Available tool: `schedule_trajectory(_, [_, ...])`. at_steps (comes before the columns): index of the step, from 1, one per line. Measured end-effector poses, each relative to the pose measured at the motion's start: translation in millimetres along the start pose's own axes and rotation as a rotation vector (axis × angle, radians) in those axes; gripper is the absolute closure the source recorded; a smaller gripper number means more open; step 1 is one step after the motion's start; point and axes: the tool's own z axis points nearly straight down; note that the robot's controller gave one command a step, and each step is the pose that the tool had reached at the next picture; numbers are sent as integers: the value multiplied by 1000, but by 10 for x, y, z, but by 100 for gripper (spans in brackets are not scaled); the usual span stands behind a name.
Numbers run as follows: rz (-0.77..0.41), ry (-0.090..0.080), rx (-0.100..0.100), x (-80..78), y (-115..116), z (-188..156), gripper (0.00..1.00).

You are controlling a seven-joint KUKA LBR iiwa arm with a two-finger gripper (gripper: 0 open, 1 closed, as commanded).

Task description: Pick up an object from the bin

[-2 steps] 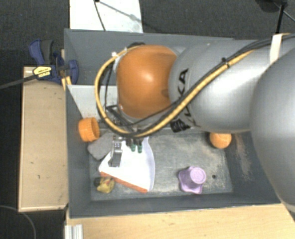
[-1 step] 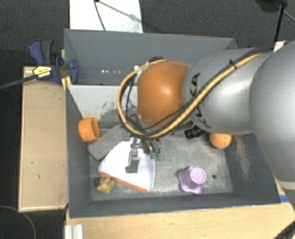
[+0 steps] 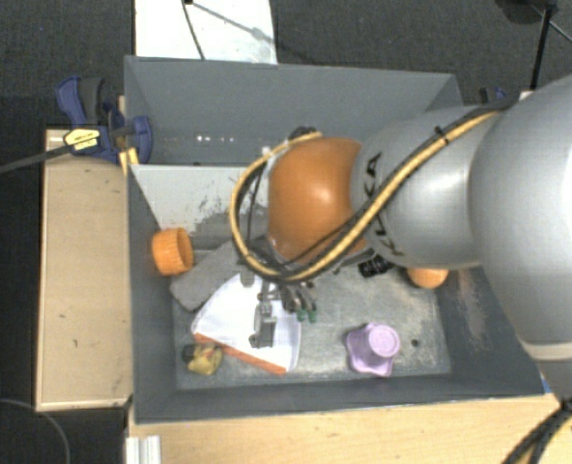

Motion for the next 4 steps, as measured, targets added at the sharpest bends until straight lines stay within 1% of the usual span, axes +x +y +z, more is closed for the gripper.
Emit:
schedule_trajectory(1, [-3,-3,-9,247,213,335,0])
schedule_trajectory(2, [-9,4,-5,364,184,472,0])
schedule_trajectory(3, [81,3,-5,507,417,459,100])
schedule_trajectory(4, [87,2,-5,501,413,457,0])
